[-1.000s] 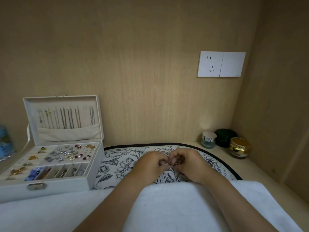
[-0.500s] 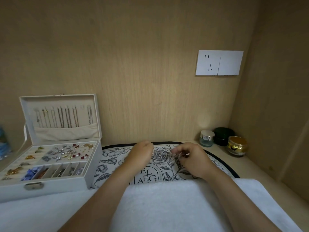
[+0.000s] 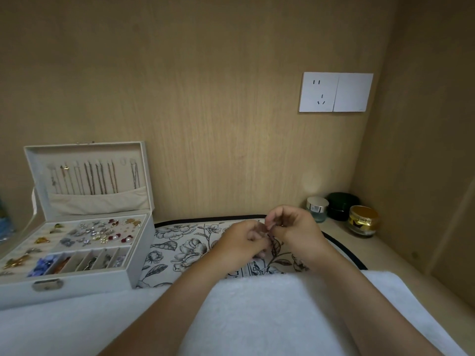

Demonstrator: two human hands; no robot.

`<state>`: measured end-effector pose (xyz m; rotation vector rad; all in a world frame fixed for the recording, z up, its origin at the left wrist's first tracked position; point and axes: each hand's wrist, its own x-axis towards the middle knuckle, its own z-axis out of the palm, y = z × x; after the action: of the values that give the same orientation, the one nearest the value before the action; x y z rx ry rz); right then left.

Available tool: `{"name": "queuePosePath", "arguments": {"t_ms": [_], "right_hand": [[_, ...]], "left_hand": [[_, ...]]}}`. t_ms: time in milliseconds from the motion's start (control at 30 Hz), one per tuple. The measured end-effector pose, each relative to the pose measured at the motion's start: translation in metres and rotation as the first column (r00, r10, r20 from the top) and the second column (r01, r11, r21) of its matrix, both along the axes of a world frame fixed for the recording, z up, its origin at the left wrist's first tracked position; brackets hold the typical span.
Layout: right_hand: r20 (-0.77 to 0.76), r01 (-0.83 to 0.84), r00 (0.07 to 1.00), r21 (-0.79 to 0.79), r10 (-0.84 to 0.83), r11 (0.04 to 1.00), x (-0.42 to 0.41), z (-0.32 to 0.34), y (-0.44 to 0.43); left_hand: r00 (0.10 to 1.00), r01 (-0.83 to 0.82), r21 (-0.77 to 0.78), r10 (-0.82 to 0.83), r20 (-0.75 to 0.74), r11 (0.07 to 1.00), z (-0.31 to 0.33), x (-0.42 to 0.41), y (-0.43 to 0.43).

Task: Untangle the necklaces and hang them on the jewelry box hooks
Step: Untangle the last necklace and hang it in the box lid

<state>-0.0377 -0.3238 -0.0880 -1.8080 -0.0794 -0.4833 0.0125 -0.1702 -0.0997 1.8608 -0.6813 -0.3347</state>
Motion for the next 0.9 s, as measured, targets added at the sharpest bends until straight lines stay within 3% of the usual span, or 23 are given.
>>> {"name": "queuePosePath", "arguments": {"t_ms": [167, 300, 367, 467, 600, 667, 733, 800, 900], "right_hand": [[-0.03, 0.063, 0.997, -0.091, -0.066, 0.994, -0.004, 0.0, -0.004], [-0.123, 0.022, 0.989, -0.406, -0.078, 0.914, -0.005, -0.004, -0.002], [-0.165, 0.005, 0.98, -0.542, -0.112, 0.841, -0.005, -0.006, -0.003], [-0.225, -0.027, 0.966, -0.584, -0.13, 0.811, -0.005, -0.009, -0.006], [-0.306, -0.097, 0.944, -0.612, -0.122, 0.785, -0.006, -0.011, 0.001], [-0.295, -0.118, 0.954, -0.518, -0.048, 0.847, -0.005, -0.009, 0.011], [-0.283, -0.204, 0.95, -0.234, 0.134, 0.951, -0.004, -0.008, 0.022], [-0.249, -0.25, 0.94, -0.036, 0.234, 0.968, -0.001, -0.008, 0.027], [-0.255, -0.188, 0.951, -0.034, 0.173, 0.982, 0.0, -0.007, 0.026]], "left_hand": [[1.0, -0.011, 0.093, 0.01, 0.018, 0.996, 0.017, 0.004, 0.017], [0.979, -0.047, 0.42, -0.042, 0.199, 0.906, 0.028, 0.013, 0.035], [0.967, -0.061, 0.502, -0.075, 0.245, 0.863, 0.035, 0.018, 0.045], [0.972, -0.05, 0.539, -0.083, 0.22, 0.841, 0.044, 0.025, 0.059], [0.975, -0.065, 0.455, -0.041, 0.217, 0.888, 0.048, 0.028, 0.062], [0.982, 0.001, 0.396, -0.075, 0.171, 0.918, 0.048, 0.024, 0.056], [0.979, 0.046, 0.381, -0.117, 0.164, 0.923, 0.047, 0.021, 0.051], [0.975, 0.068, 0.387, -0.143, 0.168, 0.92, 0.047, 0.02, 0.048], [0.975, 0.088, 0.426, -0.165, 0.148, 0.901, 0.05, 0.019, 0.049]]}}
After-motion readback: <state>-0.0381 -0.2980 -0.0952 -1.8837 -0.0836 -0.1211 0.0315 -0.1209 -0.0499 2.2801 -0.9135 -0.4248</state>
